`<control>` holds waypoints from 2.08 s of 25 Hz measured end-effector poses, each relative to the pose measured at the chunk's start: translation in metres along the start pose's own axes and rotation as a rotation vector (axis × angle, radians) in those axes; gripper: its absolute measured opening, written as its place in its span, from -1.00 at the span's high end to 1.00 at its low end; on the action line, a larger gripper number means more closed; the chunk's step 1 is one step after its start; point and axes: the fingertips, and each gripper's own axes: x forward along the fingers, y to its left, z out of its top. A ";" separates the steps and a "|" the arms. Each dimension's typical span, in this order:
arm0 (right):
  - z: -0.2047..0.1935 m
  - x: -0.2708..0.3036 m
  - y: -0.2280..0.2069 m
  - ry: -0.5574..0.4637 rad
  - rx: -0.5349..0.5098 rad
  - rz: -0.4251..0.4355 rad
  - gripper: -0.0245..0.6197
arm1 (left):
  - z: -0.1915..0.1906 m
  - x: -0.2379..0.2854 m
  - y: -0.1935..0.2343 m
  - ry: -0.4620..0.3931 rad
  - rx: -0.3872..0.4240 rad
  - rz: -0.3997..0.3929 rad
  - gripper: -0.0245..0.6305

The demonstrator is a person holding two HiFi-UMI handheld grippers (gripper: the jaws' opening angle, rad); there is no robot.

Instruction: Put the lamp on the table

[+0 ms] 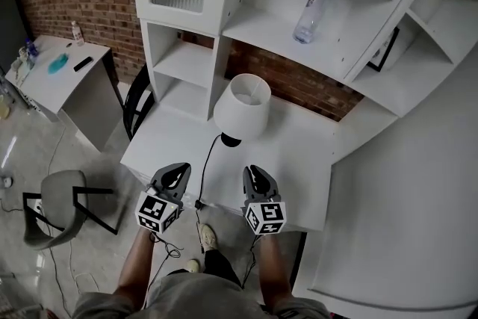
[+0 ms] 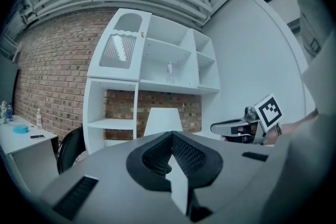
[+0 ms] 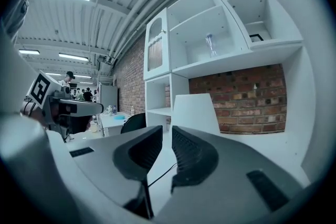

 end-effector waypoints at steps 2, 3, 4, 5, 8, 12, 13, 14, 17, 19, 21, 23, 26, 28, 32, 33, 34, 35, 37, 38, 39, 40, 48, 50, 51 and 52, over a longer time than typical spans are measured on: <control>0.003 -0.010 0.005 -0.007 0.001 -0.008 0.71 | 0.002 -0.006 -0.006 -0.006 0.005 -0.011 0.92; 0.005 -0.015 0.007 -0.011 0.001 -0.012 0.71 | 0.004 -0.009 -0.009 -0.008 0.005 -0.015 0.92; 0.007 -0.020 0.009 -0.015 0.002 -0.017 0.71 | 0.005 -0.012 -0.012 -0.009 0.008 -0.018 0.92; 0.009 -0.025 0.011 -0.019 0.001 -0.022 0.72 | 0.005 -0.016 -0.015 -0.007 0.014 -0.018 0.92; 0.010 -0.040 0.018 -0.029 0.002 -0.036 0.73 | 0.002 -0.028 -0.021 -0.003 0.028 -0.016 0.92; 0.005 -0.059 0.026 -0.026 -0.004 -0.059 0.78 | 0.002 -0.042 -0.031 -0.008 0.028 -0.022 0.92; 0.004 -0.063 0.029 -0.026 -0.004 -0.061 0.78 | 0.004 -0.045 -0.034 -0.012 0.030 -0.025 0.92; 0.004 -0.068 0.033 -0.027 -0.004 -0.061 0.78 | 0.005 -0.048 -0.036 -0.014 0.030 -0.030 0.92; 0.003 -0.080 0.043 -0.028 0.003 -0.059 0.78 | 0.009 -0.056 -0.044 -0.018 0.030 -0.039 0.92; 0.002 -0.088 0.048 -0.030 0.008 -0.061 0.78 | 0.011 -0.061 -0.046 -0.024 0.036 -0.034 0.92; 0.002 -0.093 0.053 -0.034 0.010 -0.065 0.78 | 0.010 -0.066 -0.047 -0.024 0.041 -0.032 0.92; 0.000 -0.096 0.056 -0.034 0.010 -0.066 0.78 | 0.009 -0.069 -0.049 -0.023 0.043 -0.036 0.92; -0.006 -0.101 0.060 -0.023 0.008 -0.066 0.78 | 0.006 -0.073 -0.055 -0.012 0.043 -0.051 0.92; -0.007 -0.103 0.061 -0.020 0.004 -0.067 0.79 | 0.004 -0.075 -0.058 -0.006 0.047 -0.059 0.92; -0.004 -0.106 0.064 -0.025 0.003 -0.069 0.80 | 0.005 -0.078 -0.064 -0.002 0.048 -0.069 0.92; -0.003 -0.107 0.064 -0.026 0.003 -0.068 0.80 | 0.006 -0.078 -0.064 -0.004 0.053 -0.066 0.92; -0.002 -0.107 0.065 -0.027 0.003 -0.067 0.80 | 0.007 -0.079 -0.065 -0.006 0.056 -0.066 0.92; -0.001 -0.108 0.065 -0.029 0.002 -0.066 0.80 | 0.008 -0.079 -0.065 -0.008 0.057 -0.066 0.92; 0.002 -0.109 0.066 -0.033 0.000 -0.065 0.80 | 0.009 -0.079 -0.065 -0.009 0.055 -0.065 0.92; 0.003 -0.109 0.066 -0.035 -0.001 -0.065 0.80 | 0.008 -0.079 -0.066 -0.008 0.055 -0.065 0.92; 0.004 -0.109 0.066 -0.037 -0.001 -0.064 0.80 | 0.008 -0.079 -0.067 -0.009 0.055 -0.066 0.92; 0.004 -0.110 0.066 -0.039 -0.002 -0.063 0.80 | 0.009 -0.079 -0.068 -0.011 0.057 -0.067 0.92; 0.006 -0.110 0.064 -0.044 0.001 -0.056 0.81 | 0.014 -0.076 -0.072 -0.018 0.050 -0.076 0.92; 0.007 -0.109 0.063 -0.044 0.003 -0.053 0.82 | 0.016 -0.074 -0.073 -0.019 0.049 -0.073 0.92; 0.007 -0.109 0.062 -0.044 0.005 -0.051 0.83 | 0.016 -0.074 -0.073 -0.017 0.048 -0.072 0.92; 0.007 -0.109 0.061 -0.044 0.006 -0.050 0.83 | 0.015 -0.073 -0.074 -0.016 0.048 -0.071 0.92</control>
